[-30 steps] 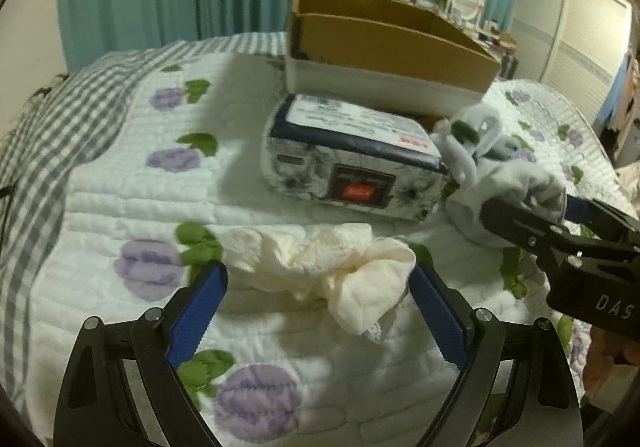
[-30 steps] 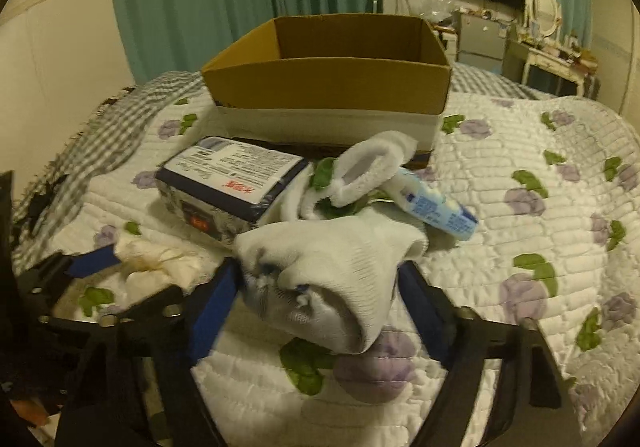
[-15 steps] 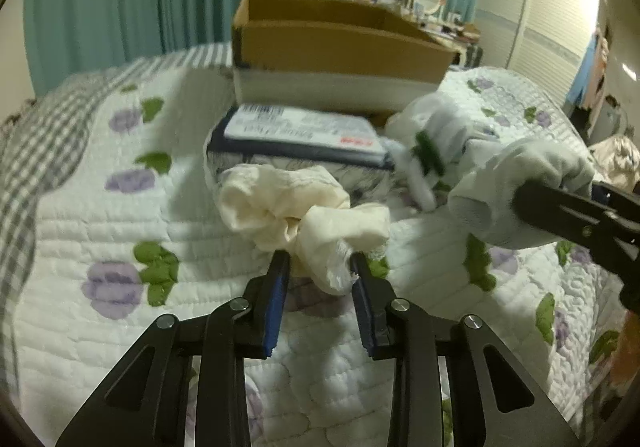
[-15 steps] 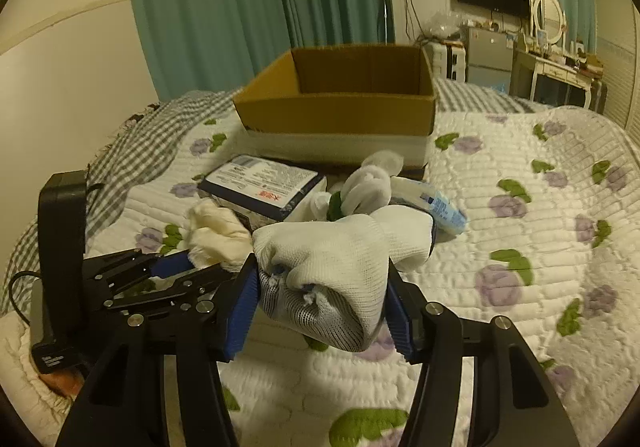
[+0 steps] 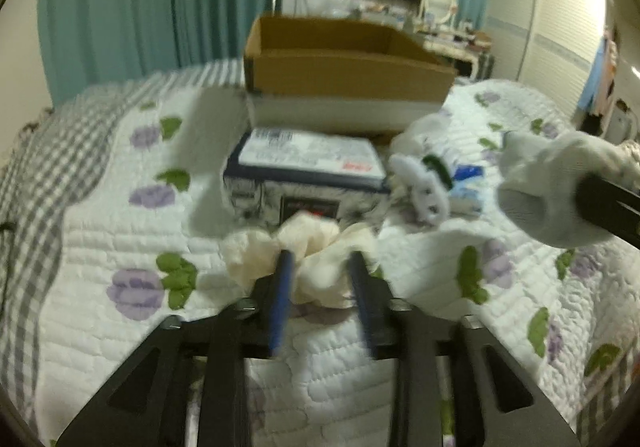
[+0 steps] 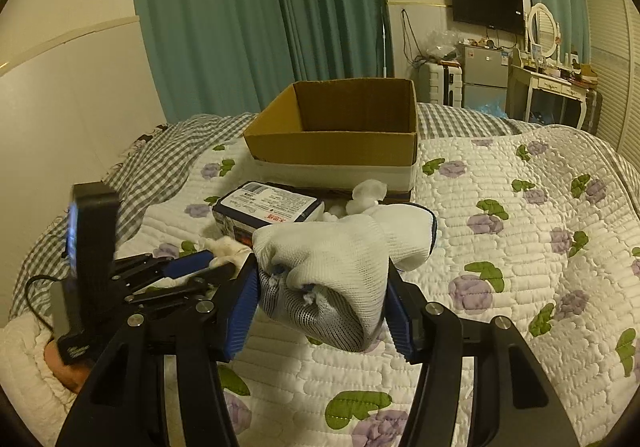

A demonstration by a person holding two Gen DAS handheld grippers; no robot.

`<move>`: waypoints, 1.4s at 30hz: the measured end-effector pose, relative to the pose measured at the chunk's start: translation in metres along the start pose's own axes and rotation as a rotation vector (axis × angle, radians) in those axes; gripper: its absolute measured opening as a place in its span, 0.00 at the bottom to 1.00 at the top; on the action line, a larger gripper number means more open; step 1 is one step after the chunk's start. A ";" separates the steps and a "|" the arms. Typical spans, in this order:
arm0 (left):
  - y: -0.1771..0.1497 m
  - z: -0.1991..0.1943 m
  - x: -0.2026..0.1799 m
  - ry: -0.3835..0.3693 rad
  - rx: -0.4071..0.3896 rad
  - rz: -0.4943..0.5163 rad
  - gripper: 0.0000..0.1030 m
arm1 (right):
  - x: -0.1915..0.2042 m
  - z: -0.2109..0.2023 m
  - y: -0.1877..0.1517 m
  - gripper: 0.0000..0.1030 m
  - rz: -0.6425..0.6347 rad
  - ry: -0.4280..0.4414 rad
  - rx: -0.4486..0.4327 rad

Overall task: Organize soft objects
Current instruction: 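Grasp the white socks with the right tool while the left tool grasps the cream lace cloth, then carry socks and lace cloth into the cardboard box and open both tools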

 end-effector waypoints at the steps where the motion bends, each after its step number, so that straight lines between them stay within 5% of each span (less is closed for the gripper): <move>1: 0.001 0.006 -0.001 0.002 0.014 -0.011 0.64 | 0.000 0.002 0.000 0.55 0.000 0.000 0.003; 9: 0.004 0.049 0.000 0.009 0.102 0.013 0.61 | -0.006 0.022 -0.008 0.55 0.014 -0.004 0.043; 11: 0.005 0.056 0.004 0.010 0.119 0.003 0.35 | -0.007 0.024 -0.008 0.55 0.015 -0.005 0.046; 14: 0.005 0.054 0.006 -0.008 0.114 -0.006 0.23 | -0.007 0.024 -0.005 0.55 0.009 0.000 0.046; 20: 0.019 0.009 -0.011 -0.025 0.037 0.055 0.23 | -0.002 0.006 0.032 0.55 -0.035 0.062 -0.025; 29: 0.118 -0.048 -0.026 -0.061 -0.158 0.105 0.25 | -0.009 0.022 0.167 0.55 -0.102 0.095 -0.196; 37: 0.192 0.022 -0.009 -0.032 -0.140 0.131 0.26 | -0.005 0.127 0.209 0.55 -0.103 0.128 -0.152; 39: 0.194 0.042 -0.005 -0.018 -0.128 0.138 0.27 | -0.007 0.152 0.208 0.61 -0.094 0.126 -0.128; 40: 0.195 0.055 -0.001 -0.007 -0.115 0.140 0.36 | -0.009 0.163 0.207 0.69 -0.088 0.111 -0.122; 41: 0.195 0.063 0.003 0.000 -0.106 0.140 0.59 | -0.013 0.170 0.205 0.89 -0.076 0.095 -0.133; 42: 0.193 0.071 0.006 0.009 -0.097 0.139 0.68 | -0.018 0.171 0.205 0.99 -0.056 0.079 -0.157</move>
Point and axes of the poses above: each gripper's, at about its wrist camera, not at the fingertips, and z roughly the way its jaws point, x to its left, y to its top, the point moved 5 cm from there along z, roughly the way its jaws point, and after that the axes turned 13 degrees about -y, right-handed, at the moved point
